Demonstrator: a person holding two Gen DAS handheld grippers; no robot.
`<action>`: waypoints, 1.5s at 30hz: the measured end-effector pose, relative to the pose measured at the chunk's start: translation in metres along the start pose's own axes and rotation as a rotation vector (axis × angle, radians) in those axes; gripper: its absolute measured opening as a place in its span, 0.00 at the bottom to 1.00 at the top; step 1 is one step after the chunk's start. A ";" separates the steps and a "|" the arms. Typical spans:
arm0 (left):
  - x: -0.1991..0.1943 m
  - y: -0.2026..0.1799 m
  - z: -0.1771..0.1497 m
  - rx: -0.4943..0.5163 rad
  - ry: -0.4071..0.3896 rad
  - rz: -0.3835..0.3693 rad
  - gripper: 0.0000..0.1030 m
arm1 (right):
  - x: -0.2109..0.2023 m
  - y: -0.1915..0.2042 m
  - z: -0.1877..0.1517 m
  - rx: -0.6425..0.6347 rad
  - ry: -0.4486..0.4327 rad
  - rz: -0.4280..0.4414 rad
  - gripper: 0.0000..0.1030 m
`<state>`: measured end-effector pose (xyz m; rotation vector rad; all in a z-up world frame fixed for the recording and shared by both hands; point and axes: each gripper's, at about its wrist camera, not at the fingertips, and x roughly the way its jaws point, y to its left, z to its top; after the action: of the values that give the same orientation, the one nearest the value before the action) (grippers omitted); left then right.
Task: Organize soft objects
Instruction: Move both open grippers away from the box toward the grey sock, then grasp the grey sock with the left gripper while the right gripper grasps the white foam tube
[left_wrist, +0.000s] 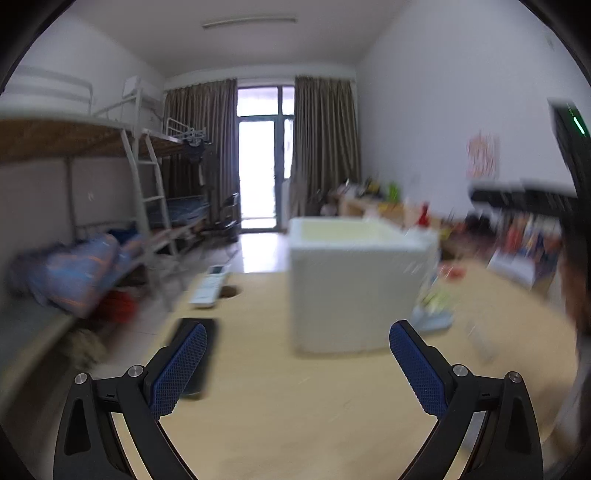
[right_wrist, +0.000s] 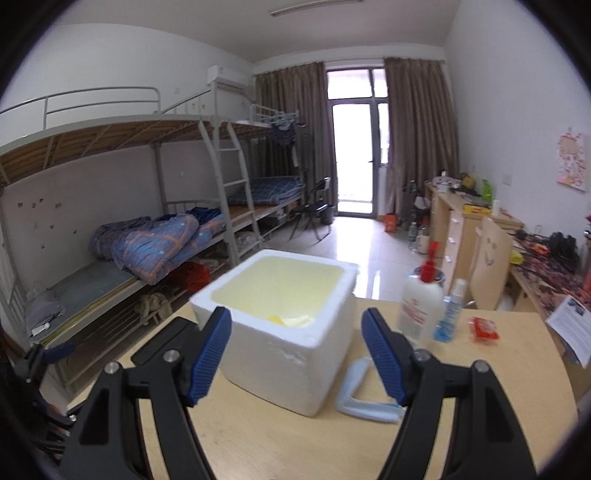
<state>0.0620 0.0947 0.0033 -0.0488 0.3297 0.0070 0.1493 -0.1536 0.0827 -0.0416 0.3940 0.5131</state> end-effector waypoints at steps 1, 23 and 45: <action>0.006 -0.003 0.003 -0.054 -0.018 -0.024 0.97 | -0.005 -0.003 -0.003 0.003 -0.005 -0.012 0.74; 0.029 -0.100 -0.014 0.004 0.180 -0.197 0.97 | -0.050 -0.055 -0.088 0.083 0.040 -0.195 0.74; 0.044 -0.144 -0.065 0.155 0.373 -0.234 0.89 | -0.018 -0.091 -0.132 0.134 0.238 -0.209 0.74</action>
<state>0.0845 -0.0525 -0.0655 0.0662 0.6949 -0.2616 0.1317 -0.2594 -0.0379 -0.0145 0.6485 0.2750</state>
